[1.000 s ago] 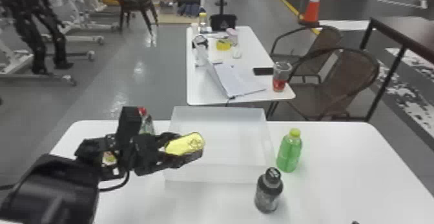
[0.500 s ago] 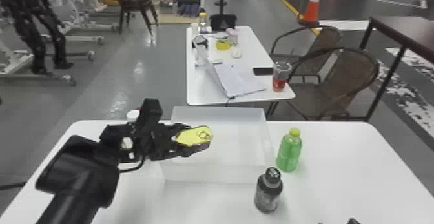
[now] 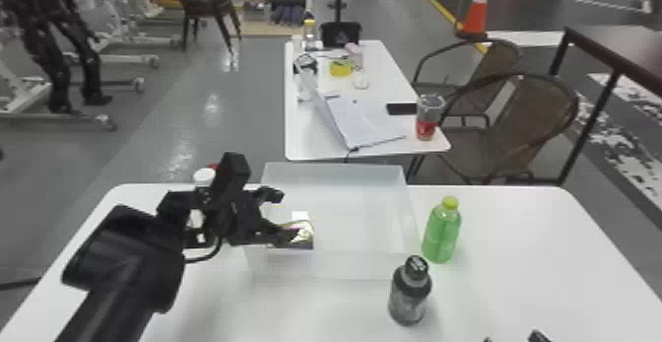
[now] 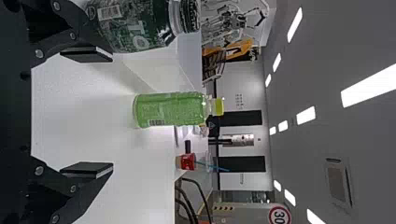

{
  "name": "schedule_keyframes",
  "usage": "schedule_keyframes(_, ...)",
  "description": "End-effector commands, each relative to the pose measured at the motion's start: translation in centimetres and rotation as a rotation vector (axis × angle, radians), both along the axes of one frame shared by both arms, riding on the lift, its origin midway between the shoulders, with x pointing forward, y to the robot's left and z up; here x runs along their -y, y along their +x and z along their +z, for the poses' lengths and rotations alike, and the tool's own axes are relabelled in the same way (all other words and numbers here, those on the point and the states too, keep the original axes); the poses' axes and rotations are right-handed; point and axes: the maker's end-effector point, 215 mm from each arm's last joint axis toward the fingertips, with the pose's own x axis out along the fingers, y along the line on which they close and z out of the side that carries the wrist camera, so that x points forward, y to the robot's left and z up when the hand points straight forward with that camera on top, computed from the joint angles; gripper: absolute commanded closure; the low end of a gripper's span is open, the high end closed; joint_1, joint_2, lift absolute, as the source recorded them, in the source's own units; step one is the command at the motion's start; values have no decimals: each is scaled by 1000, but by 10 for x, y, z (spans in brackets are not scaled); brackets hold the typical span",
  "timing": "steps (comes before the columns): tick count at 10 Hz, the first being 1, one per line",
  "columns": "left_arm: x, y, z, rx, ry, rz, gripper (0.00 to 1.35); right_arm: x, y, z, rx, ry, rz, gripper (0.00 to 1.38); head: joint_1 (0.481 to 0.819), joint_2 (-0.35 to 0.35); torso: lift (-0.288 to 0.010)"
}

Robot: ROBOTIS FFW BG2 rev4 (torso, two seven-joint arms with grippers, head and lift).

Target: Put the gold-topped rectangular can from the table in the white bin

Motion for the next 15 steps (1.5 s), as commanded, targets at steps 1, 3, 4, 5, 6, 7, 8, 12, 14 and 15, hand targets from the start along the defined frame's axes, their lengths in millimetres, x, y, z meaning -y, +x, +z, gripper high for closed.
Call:
schedule_keyframes(1,0,1,1,7,0,1,101,0,0,0,0,1,0,433,549,0,-100)
schedule_keyframes(3,1,1,8,21,-28,-2,136,0,0,0,0,2,-1,433,549,0,-100)
schedule_keyframes(4,4,-4,9,22,-61,0,136,0,-1,0,0,2,-1,433,549,0,-100)
schedule_keyframes(5,0,-11,8,13,-81,21,136,0,0,1,1,2,-1,435,549,0,-100)
schedule_keyframes(6,-8,-22,9,20,-111,57,136,0,-1,0,0,2,-1,433,549,0,-100)
schedule_keyframes(7,-18,-34,7,25,-152,107,137,0,-1,0,0,3,-1,433,549,0,-100)
schedule_keyframes(8,-32,-48,6,38,-183,165,140,1,-2,2,3,1,-2,433,549,0,-100)
schedule_keyframes(12,-115,-104,-5,130,-305,497,142,5,-5,6,8,-1,-10,433,549,0,-100)
schedule_keyframes(14,-149,-135,-24,145,-330,619,142,13,-7,8,10,-13,-21,433,549,0,-100)
schedule_keyframes(15,-166,-152,-34,150,-330,672,140,14,-7,9,11,-15,-23,433,549,0,-100)
